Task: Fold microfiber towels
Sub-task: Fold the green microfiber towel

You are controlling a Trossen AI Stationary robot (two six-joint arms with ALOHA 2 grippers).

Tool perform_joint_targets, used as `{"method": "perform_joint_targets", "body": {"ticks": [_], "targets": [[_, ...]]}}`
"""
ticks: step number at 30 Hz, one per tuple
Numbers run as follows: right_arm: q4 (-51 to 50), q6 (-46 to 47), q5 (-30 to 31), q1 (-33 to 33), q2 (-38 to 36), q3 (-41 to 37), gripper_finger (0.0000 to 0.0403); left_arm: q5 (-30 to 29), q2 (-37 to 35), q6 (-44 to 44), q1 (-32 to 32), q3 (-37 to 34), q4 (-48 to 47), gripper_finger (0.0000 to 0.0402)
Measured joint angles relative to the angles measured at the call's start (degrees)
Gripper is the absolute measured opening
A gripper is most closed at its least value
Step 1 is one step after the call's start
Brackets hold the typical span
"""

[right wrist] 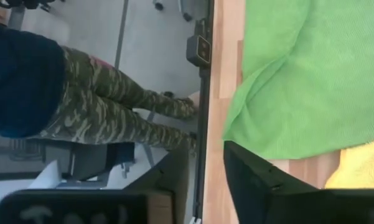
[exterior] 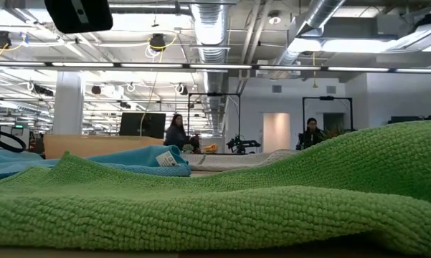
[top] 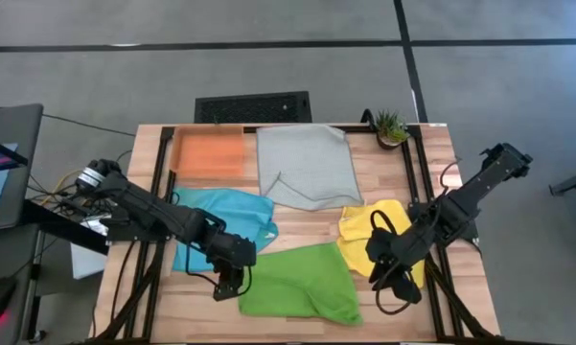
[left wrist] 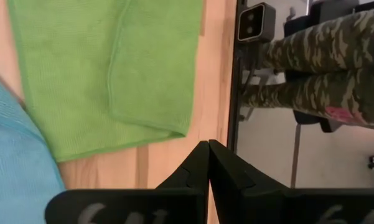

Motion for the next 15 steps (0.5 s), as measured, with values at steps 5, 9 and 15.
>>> {"method": "perform_joint_targets", "body": {"ticks": [5, 9, 15], "targets": [[-0.1, -1.75, 1.01, 1.44, 2.74, -1.33, 0.0171, -0.32, -0.47, 0.16, 0.03, 0.0, -0.18, 0.0], [-0.04, -3.05, 0.97, 3.41, 7.33, -2.5, 0.0186, -0.78, -0.46, 1.44, 0.0, 0.0, -1.55, 0.0], [4.34, -6.17, 0.86, 5.39, 15.87, -2.58, 0.0189, -0.83, -0.46, 2.29, -0.02, 0.0, -1.83, 0.0]]}}
